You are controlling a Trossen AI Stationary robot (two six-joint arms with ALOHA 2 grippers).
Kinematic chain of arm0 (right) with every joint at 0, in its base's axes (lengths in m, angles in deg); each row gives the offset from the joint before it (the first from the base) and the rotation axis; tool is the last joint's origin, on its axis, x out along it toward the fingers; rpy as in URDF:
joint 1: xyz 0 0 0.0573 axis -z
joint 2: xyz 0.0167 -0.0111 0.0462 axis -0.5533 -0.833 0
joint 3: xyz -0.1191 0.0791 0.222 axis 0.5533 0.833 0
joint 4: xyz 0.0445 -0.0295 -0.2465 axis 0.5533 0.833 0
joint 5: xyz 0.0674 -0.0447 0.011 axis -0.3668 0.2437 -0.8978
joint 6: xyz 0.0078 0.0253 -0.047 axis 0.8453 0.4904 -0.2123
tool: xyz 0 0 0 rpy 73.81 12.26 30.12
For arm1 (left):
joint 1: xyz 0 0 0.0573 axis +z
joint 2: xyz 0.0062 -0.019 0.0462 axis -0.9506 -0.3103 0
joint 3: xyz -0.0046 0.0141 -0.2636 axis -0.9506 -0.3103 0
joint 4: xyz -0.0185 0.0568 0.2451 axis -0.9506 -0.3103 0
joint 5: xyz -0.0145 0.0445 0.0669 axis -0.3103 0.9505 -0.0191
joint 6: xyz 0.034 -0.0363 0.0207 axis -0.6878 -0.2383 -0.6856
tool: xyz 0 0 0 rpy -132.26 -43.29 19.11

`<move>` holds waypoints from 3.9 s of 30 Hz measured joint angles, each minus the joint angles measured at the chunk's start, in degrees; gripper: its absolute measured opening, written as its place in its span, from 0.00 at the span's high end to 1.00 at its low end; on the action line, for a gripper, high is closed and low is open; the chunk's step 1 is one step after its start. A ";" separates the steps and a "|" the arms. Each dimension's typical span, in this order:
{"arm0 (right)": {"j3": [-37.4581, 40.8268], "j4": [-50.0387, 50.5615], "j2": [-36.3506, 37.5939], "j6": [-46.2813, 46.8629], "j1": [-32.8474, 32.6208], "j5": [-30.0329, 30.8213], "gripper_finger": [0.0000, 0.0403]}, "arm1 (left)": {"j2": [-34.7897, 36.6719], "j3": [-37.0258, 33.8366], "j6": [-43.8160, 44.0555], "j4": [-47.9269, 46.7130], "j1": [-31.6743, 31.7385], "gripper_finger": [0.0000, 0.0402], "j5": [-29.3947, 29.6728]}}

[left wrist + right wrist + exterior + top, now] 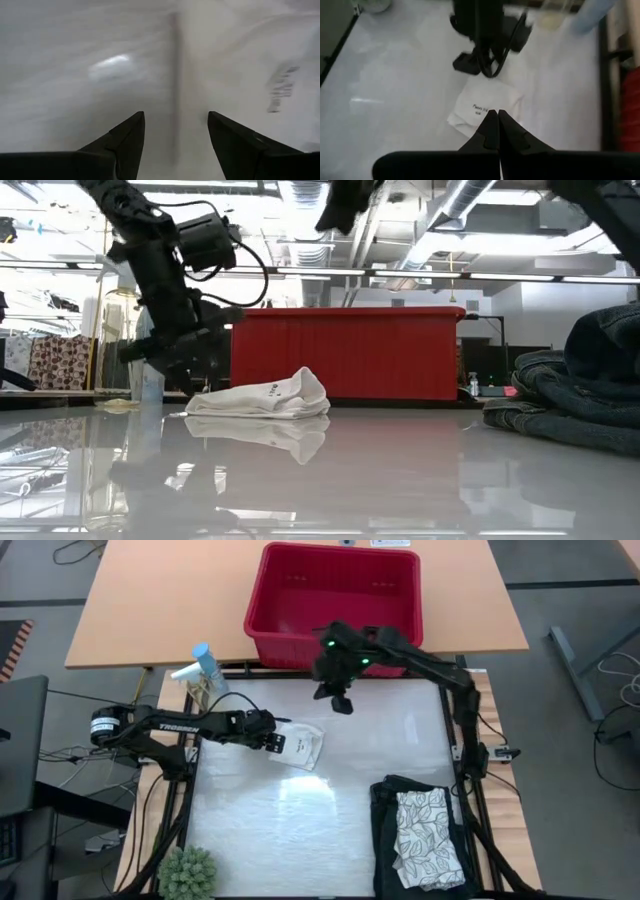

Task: Fold Laundry from Bin
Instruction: Stack the white boxer on the white shirt

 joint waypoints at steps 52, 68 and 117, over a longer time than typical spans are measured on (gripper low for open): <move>0.02 3.52 34.28 19.62 -28.00 21.96 0.95 | -9.67 -3.41 9.00 42.43 -0.11 1.00 -11.85; 0.07 4.84 41.26 14.57 -28.89 29.64 0.95 | -9.73 20.61 8.10 36.12 -4.64 1.00 -10.17; 0.09 10.55 50.70 17.17 -19.91 34.47 0.95 | -44.08 72.87 22.05 42.76 -31.49 1.00 45.65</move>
